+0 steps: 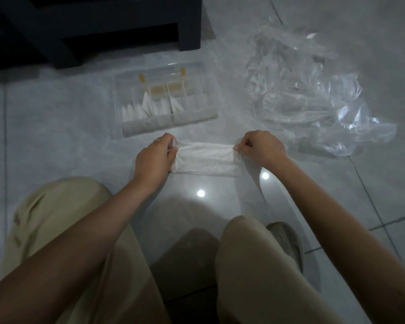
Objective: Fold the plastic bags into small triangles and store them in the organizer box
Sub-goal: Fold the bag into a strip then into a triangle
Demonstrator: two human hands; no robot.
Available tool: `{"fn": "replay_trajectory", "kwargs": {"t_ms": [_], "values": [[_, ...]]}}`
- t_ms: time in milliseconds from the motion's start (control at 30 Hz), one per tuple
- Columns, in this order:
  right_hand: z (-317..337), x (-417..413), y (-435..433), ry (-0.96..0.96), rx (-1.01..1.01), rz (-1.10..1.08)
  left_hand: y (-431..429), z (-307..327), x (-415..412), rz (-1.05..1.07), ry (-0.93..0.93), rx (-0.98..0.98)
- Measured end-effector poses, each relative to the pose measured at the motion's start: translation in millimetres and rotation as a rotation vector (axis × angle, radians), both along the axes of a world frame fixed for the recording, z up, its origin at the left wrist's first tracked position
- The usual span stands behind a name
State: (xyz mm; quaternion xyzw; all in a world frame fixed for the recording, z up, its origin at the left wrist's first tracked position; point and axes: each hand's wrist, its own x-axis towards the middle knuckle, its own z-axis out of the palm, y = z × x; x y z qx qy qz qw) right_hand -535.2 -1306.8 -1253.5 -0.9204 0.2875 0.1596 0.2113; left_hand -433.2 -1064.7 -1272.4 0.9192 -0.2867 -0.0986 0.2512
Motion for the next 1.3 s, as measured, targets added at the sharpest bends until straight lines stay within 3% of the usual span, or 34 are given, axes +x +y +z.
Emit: {"fn": "replay_trajectory", "kwargs": {"t_ms": [267,433,567,900,1100,1200,1300], "values": [[2,3,-5,-0.013,0.017,-0.002,1,5,-1,0.075,-0.06,0.045],[2,2,-5,-0.028,0.013,0.018,-9,3,-3,-0.305,-0.316,0.155],[0,1,-5,-0.036,0.009,0.023,-6,-7,-11,-0.531,-0.237,0.386],[-4,-5,-14,-0.061,0.045,-0.041,1,-17,-11,-0.422,-0.151,0.472],[-12,-47,-3,-0.389,-0.056,-0.395,1,-18,-13,-0.393,-0.158,0.468],[-12,-54,25,-0.543,-0.272,-0.264,1,-19,-13,-0.388,-0.161,0.464],[-12,-43,62,-0.594,-0.279,-0.005,0,-23,-14,-0.365,-0.162,0.463]]}}
